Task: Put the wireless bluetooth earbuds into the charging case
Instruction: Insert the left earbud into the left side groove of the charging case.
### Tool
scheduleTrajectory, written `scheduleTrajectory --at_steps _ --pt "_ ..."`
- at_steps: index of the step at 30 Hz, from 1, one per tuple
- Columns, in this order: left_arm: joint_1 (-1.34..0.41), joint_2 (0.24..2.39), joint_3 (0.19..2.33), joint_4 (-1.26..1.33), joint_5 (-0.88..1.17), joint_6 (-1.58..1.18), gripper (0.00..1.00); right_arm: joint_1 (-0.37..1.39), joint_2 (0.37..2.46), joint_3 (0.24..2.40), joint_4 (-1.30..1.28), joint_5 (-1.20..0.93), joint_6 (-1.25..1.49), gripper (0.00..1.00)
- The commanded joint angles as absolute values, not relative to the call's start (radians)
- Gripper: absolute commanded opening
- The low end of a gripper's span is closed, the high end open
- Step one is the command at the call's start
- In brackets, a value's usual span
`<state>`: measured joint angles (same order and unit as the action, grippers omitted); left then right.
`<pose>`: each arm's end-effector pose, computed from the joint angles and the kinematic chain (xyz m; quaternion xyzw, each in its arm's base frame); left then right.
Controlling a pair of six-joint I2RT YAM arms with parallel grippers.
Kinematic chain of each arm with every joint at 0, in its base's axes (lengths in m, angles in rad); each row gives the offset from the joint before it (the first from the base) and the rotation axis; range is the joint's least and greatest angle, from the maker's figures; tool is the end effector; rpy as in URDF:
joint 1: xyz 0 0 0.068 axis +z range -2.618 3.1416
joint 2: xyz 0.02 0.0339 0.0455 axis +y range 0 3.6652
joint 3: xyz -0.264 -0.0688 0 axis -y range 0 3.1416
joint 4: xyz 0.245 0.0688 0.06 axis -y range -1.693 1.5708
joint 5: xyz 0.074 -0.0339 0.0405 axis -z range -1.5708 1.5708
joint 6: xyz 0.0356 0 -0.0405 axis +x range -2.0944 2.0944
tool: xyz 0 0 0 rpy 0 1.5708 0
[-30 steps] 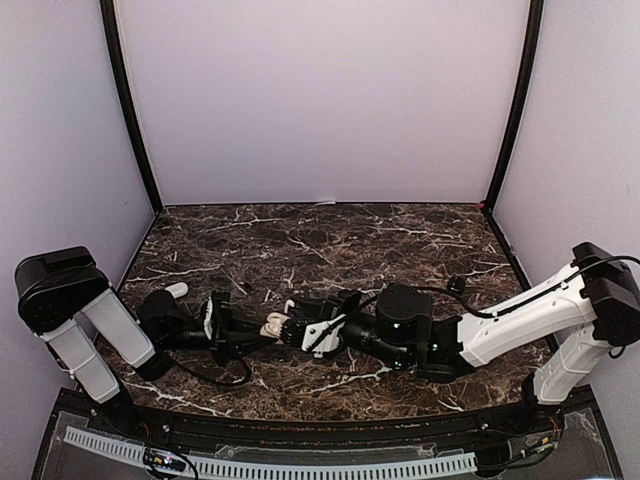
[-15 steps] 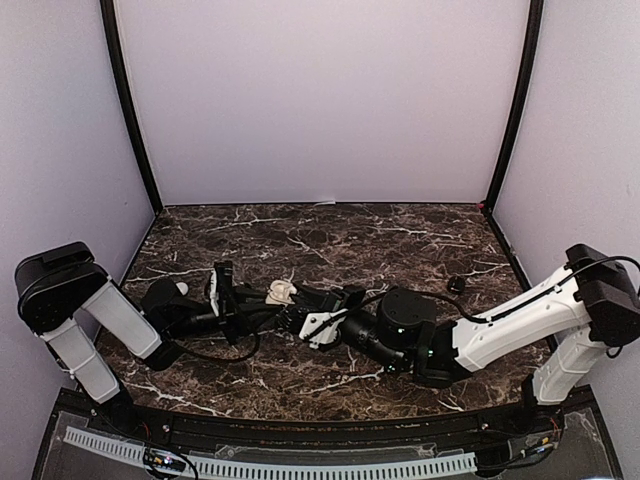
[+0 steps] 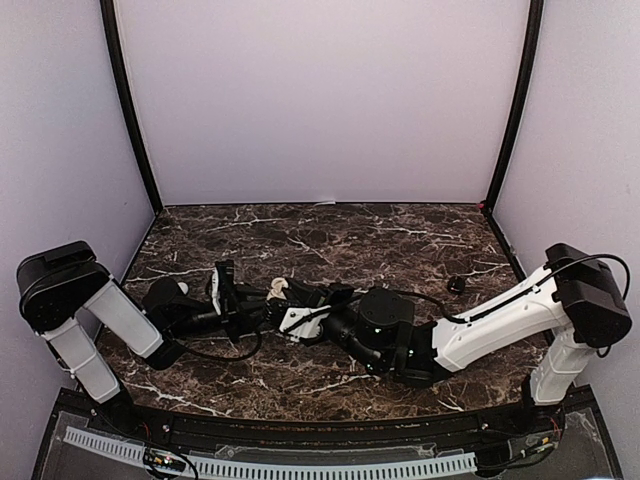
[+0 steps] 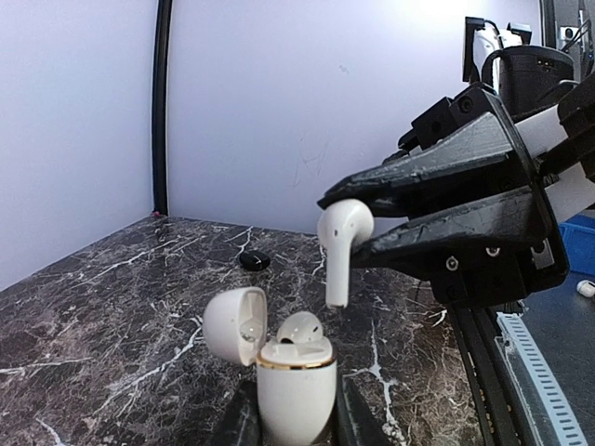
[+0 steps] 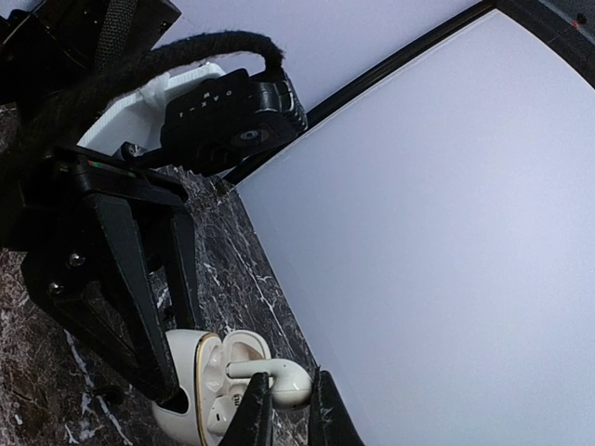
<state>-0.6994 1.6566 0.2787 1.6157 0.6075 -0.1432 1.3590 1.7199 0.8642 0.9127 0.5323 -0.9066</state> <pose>0.1773 -0.1757 0.1719 0.3880 0.5027 -0.4755 0.6088 0.0954 0.3576 0.2349 -0.5189 0.4541 -0.0187 0.7240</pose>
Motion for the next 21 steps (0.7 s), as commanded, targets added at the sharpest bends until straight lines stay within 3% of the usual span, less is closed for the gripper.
scheduleTrajectory --at_steps 1,21 --pt "-0.707 1.66 0.28 1.833 0.598 -0.122 0.0 1.37 1.739 0.897 0.929 0.547 -0.919 0.04" --pt "-0.714 1.651 0.276 1.833 0.611 -0.095 0.0 1.371 1.792 0.953 0.853 0.557 -0.943 0.04"
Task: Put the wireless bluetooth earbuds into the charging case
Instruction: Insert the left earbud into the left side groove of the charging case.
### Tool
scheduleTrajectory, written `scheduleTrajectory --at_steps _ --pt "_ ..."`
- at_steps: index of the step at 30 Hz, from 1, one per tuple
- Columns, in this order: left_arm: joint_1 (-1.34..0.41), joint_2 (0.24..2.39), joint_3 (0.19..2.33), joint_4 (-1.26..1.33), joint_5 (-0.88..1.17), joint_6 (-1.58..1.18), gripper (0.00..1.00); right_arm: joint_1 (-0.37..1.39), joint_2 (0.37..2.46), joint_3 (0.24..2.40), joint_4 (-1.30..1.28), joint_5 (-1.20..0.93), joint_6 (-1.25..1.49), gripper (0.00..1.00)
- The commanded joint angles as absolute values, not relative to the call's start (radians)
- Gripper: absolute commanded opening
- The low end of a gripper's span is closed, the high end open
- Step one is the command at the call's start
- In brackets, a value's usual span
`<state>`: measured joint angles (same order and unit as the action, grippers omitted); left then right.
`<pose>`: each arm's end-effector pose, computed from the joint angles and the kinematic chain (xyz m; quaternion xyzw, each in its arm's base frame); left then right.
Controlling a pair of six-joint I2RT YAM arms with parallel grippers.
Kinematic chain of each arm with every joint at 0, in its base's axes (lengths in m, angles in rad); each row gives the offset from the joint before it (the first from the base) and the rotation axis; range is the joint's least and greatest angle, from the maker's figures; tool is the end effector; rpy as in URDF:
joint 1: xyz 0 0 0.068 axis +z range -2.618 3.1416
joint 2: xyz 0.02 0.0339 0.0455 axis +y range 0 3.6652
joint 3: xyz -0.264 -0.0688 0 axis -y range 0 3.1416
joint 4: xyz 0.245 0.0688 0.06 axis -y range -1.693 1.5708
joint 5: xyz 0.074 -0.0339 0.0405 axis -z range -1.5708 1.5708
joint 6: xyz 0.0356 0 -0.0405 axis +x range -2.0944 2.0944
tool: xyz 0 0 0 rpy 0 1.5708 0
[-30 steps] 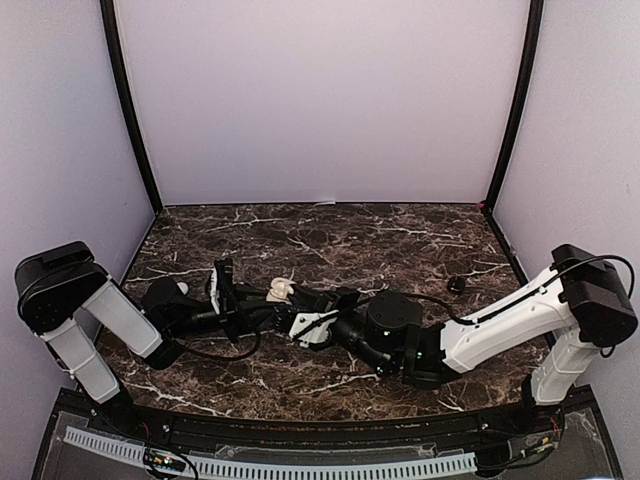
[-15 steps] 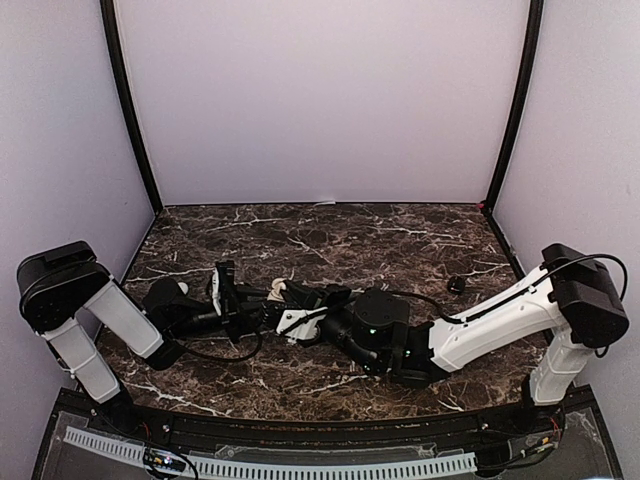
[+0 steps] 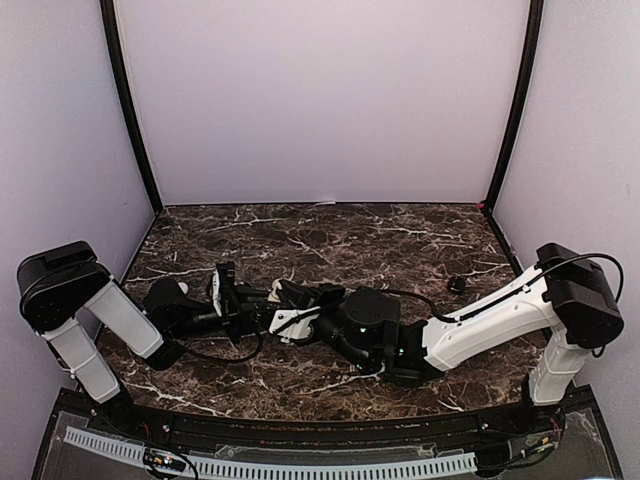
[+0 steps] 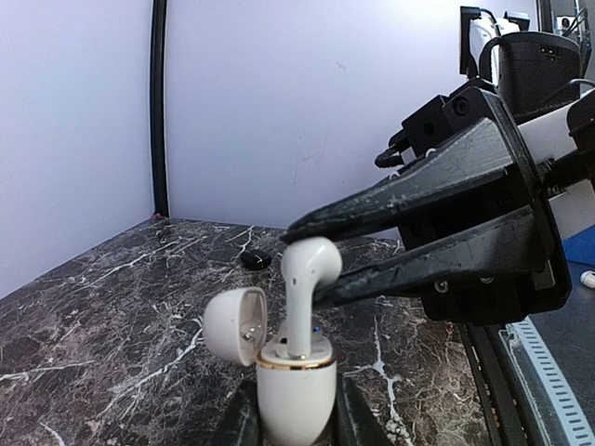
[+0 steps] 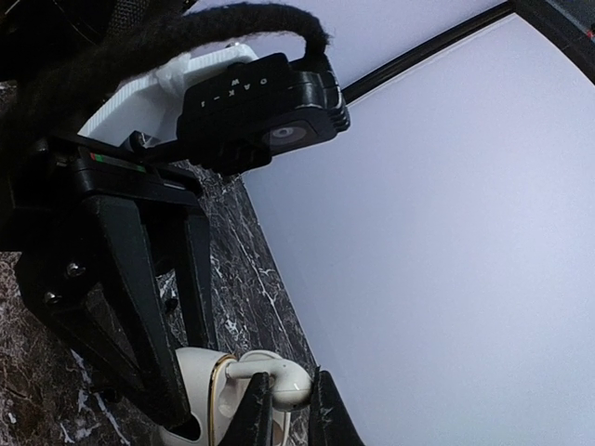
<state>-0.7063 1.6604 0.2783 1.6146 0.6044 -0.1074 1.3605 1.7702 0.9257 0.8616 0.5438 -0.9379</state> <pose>0.1763 -0.1770 0.1708 0.3978 0.4970 -0.4659 0.6146 0.0982 0.3720 0.2307 -0.5378 0.4511 -0.0400 0.7111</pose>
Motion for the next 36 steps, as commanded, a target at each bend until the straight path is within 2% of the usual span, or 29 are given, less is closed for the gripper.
scheduleTrajectory --at_steps 1,36 --pt "-0.714 1.65 0.276 1.833 0.612 -0.096 0.0 1.371 1.794 0.953 0.853 0.559 -0.945 0.04" --pt "-0.714 1.643 0.279 1.833 0.615 -0.116 0.0 1.371 1.798 0.952 0.831 0.561 -0.939 0.05"
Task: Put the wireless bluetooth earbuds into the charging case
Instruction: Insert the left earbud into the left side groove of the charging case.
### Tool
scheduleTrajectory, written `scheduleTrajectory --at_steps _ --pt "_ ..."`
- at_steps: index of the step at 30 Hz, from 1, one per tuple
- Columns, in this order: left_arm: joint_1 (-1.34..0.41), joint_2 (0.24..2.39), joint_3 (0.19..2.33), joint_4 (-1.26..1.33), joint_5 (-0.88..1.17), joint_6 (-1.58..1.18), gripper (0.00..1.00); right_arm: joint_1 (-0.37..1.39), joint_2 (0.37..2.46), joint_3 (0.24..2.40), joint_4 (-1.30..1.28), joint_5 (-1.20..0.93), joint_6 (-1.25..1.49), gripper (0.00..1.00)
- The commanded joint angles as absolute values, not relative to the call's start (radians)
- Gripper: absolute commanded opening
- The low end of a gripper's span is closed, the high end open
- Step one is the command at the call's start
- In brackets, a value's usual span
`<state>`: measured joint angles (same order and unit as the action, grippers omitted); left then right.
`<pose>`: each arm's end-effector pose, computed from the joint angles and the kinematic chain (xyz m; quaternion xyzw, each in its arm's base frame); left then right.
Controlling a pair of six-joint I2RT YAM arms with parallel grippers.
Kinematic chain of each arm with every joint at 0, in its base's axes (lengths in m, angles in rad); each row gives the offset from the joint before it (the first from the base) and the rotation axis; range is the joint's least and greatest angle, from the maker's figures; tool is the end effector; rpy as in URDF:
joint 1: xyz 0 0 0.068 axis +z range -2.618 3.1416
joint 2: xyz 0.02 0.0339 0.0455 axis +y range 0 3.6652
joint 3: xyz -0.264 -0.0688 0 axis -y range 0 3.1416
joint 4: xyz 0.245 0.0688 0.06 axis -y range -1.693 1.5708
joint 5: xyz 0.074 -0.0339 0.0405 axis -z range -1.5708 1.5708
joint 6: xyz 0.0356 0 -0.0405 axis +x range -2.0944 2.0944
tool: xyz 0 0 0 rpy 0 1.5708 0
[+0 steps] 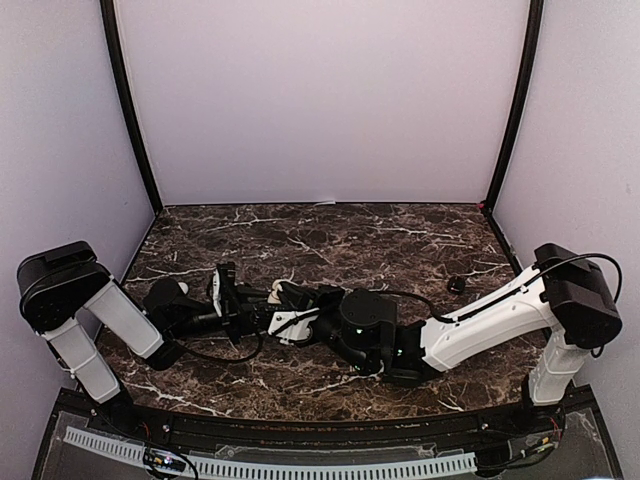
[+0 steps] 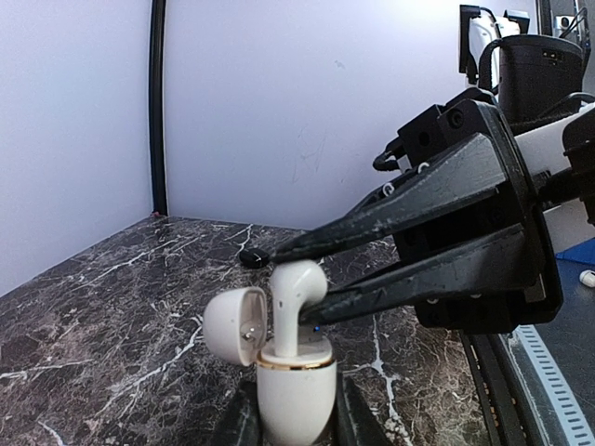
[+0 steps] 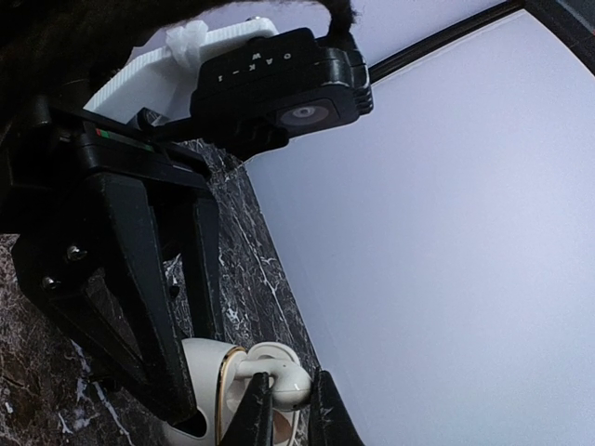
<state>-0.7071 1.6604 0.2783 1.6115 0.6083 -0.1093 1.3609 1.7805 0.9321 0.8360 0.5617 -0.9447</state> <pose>0.1761 -0.1772 0.1705 0.3988 0.4976 -0.4675 0.6121 0.0990 0.3737 0.2263 -0.5457 0.4555 -0.0535 0.7014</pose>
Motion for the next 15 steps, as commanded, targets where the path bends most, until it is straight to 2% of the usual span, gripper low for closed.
scheduleTrajectory --at_steps 1,15 --pt "-0.713 1.643 0.279 1.833 0.615 -0.117 0.0 1.372 1.8 0.955 0.827 0.561 -0.939 0.05" --pt "-0.713 1.651 0.288 1.833 0.588 -0.159 0.0 1.372 1.774 0.946 0.756 0.542 -0.917 0.13"
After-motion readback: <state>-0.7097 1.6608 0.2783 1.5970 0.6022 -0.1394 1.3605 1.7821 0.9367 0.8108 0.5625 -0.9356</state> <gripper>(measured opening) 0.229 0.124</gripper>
